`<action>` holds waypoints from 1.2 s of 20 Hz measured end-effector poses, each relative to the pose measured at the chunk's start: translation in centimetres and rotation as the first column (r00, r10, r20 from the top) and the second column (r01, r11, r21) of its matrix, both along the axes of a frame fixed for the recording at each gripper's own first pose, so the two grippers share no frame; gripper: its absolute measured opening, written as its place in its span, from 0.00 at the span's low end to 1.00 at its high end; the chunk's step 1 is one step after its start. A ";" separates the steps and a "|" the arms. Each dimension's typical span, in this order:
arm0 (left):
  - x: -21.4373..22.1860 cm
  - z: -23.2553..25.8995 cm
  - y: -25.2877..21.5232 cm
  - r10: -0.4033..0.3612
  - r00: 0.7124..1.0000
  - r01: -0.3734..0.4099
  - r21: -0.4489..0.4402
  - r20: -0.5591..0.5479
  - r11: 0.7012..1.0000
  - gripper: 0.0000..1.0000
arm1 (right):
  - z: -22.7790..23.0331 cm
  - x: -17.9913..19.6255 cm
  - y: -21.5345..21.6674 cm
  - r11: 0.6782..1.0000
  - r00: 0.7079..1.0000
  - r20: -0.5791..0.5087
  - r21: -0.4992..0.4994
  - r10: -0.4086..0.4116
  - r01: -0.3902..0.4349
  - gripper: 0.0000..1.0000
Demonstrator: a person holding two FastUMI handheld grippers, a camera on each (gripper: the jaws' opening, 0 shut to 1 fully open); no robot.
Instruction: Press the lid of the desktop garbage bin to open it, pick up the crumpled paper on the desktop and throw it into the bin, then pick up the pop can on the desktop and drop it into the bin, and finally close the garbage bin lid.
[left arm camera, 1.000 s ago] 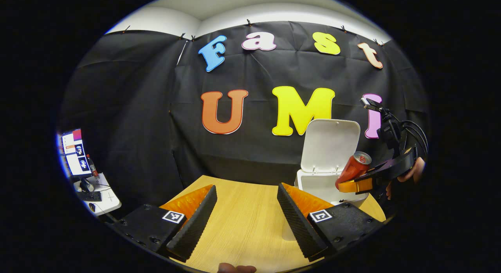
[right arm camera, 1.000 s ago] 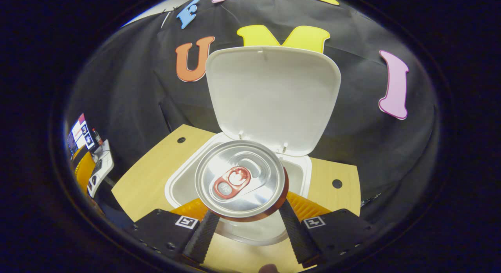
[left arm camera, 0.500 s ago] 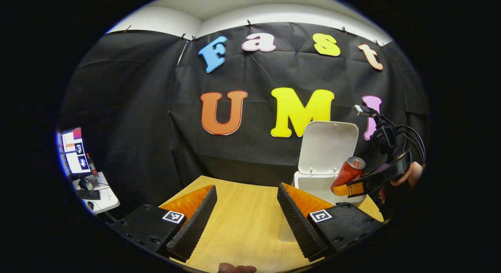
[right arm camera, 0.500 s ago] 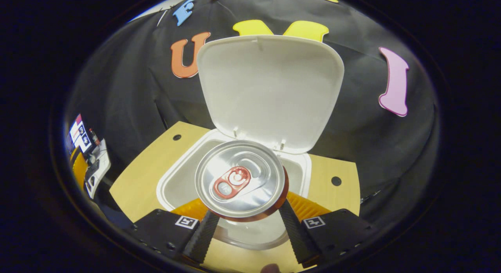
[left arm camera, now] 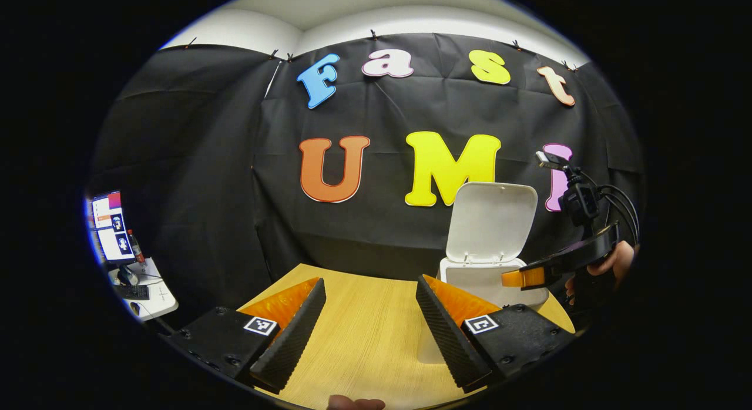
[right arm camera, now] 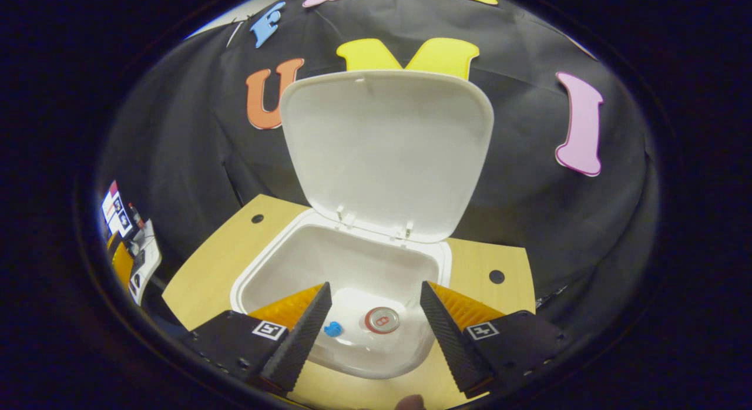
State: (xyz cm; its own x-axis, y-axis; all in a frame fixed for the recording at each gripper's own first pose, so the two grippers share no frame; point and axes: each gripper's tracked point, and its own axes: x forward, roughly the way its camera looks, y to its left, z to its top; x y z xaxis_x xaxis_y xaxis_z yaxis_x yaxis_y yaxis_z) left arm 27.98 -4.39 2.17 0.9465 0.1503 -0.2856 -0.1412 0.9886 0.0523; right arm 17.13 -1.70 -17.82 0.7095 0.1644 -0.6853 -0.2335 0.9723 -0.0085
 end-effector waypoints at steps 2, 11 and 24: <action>0.3 0.0 -0.5 -0.018 1.000 0.018 -0.002 0.001 1.000 1.00 | 1.5 0.3 -1.2 0.999 0.998 0.055 0.002 -0.038 0.038 0.96; 1.1 0.0 -4.5 -0.142 0.990 0.143 -0.056 0.013 0.988 1.00 | 9.0 -0.7 -3.5 0.986 0.960 0.224 0.033 -0.167 0.164 0.96; 0.6 1.6 -4.2 -0.168 0.984 0.171 -0.045 0.057 0.984 1.00 | 18.4 4.7 0.3 0.977 0.900 0.380 0.092 -0.214 0.194 0.95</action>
